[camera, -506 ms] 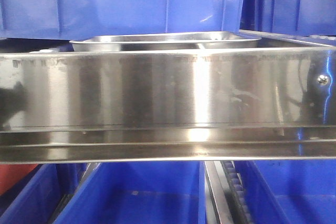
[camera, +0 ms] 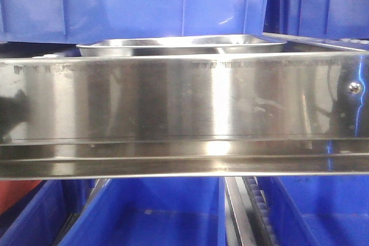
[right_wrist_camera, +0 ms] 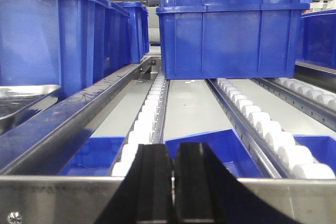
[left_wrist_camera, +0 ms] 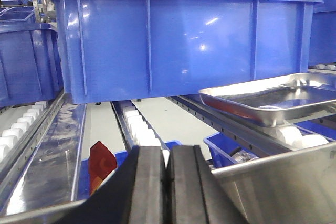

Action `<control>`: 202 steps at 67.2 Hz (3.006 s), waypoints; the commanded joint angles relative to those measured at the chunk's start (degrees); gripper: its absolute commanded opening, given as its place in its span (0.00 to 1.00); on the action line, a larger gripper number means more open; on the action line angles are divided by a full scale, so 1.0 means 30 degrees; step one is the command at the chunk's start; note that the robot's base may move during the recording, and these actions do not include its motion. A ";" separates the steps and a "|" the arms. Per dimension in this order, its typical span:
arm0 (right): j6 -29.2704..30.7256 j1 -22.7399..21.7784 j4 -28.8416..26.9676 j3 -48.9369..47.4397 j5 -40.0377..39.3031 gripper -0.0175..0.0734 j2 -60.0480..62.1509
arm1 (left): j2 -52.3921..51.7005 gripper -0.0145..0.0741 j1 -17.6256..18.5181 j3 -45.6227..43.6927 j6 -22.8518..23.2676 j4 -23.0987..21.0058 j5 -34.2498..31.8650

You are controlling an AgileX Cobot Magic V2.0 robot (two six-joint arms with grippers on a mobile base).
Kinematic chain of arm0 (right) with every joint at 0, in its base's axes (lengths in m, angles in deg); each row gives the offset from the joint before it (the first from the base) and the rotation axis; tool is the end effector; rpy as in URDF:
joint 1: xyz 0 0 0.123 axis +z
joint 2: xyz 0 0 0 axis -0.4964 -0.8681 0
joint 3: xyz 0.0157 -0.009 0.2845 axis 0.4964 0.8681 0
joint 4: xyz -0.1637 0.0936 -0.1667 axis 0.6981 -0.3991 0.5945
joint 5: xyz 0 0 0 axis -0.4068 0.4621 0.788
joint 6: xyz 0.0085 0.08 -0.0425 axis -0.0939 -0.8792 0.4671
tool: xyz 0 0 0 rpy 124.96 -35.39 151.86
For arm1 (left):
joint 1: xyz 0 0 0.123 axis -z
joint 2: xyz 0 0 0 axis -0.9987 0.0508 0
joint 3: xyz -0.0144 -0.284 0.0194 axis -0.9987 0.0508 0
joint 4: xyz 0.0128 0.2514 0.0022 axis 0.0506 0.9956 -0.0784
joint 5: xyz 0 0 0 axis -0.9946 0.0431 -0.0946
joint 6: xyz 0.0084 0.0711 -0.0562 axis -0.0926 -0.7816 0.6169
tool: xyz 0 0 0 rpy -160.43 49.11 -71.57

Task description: Stack silver trays without gaps

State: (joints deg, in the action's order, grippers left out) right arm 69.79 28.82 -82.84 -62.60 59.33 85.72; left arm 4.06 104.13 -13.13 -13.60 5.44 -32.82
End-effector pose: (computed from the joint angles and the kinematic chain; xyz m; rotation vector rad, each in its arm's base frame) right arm 0.0566 -0.0005 0.2070 0.0418 1.5491 0.0241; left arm 0.0543 -0.0167 0.2100 0.2800 1.4839 -0.1782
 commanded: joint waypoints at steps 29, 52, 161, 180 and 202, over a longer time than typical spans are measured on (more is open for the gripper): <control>0.0026 0.0008 0.0155 -0.0026 -0.1090 0.17 0.0042 | -0.0060 0.15 -0.0002 -0.0082 0.0108 0.0147 -0.1002; 0.0026 0.0008 0.0155 -0.0623 -0.2067 0.17 0.0042 | -0.0060 0.15 -0.0002 -0.0360 0.0108 0.0147 -0.0425; -0.4860 0.4287 0.1034 -2.1880 1.5383 0.20 -2.2365 | 2.5206 0.15 0.4079 -2.2831 1.3098 0.6873 1.5220; -0.8526 0.7137 0.3590 -2.6097 1.8501 0.20 -2.6993 | 2.8051 0.15 0.4079 -2.5195 1.3098 0.4261 1.7279; -0.8967 0.8772 0.3703 -3.0931 2.1512 0.20 -3.2062 | 2.9334 0.15 0.4079 -2.6029 1.3129 0.3996 1.7501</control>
State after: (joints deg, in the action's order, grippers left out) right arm 42.91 55.07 -71.79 -152.57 123.58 -8.38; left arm 91.32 116.04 -89.90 25.27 17.86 19.74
